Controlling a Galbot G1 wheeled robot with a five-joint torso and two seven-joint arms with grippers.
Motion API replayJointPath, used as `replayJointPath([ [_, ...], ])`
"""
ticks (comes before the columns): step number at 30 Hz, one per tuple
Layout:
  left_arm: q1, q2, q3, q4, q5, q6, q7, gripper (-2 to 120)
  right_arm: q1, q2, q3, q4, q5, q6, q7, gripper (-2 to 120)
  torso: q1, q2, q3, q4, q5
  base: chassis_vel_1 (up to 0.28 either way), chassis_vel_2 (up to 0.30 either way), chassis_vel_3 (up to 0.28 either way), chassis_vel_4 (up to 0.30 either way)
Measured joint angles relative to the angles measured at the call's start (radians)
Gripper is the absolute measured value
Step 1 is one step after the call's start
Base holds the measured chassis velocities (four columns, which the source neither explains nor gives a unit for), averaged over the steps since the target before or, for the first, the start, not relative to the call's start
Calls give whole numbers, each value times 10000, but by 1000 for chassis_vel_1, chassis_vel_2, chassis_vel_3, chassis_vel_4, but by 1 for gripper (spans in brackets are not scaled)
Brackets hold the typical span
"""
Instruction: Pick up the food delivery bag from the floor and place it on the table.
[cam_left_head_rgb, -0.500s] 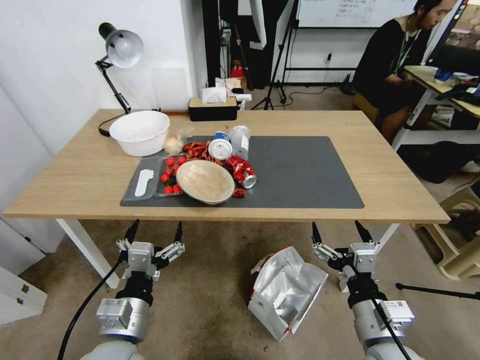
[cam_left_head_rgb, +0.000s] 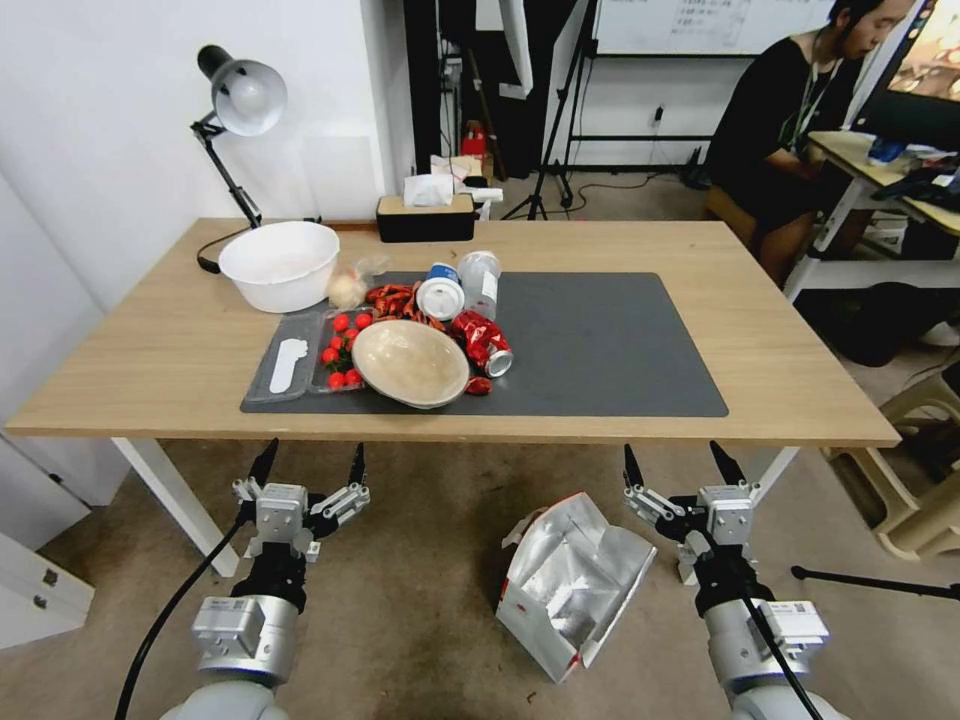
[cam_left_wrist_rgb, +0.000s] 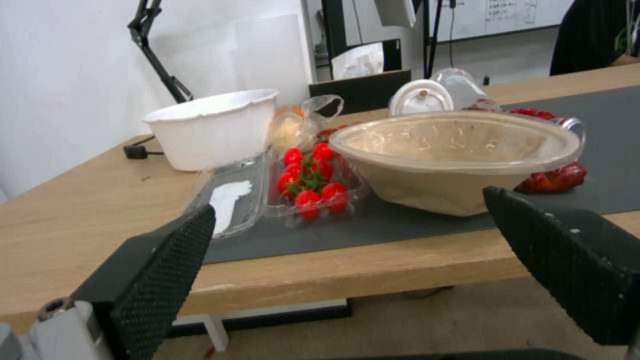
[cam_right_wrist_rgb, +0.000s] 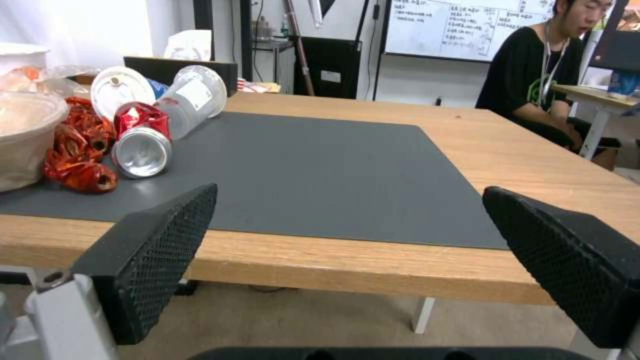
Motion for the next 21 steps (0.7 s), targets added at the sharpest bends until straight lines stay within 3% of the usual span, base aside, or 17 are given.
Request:
replayJointPath([
  [13,-78,-11,-1,-45,-218,184,0,100,69,-1,73,62,100,-194,0,100,-1,0,0,0,2,0,0,0,0],
  [17,-710,-133,-47,-644,-1739,1569,-71,100,605,-27,734,766,781,-1562,-11,100,0,-1,0,-1,1,0,0,0,0],
  [18,-710,-133,-47,-644,-1739,1569,-71,100,605,-27,734,766,781,-1562,-11,100,0,-1,0,-1,1,0,0,0,0],
  [21,-1107,-208,-88,-992,-2721,2360,-146,100,1061,-48,1291,1360,1371,-2742,-38,100,0,-1,0,-3,2,0,0,0,0],
])
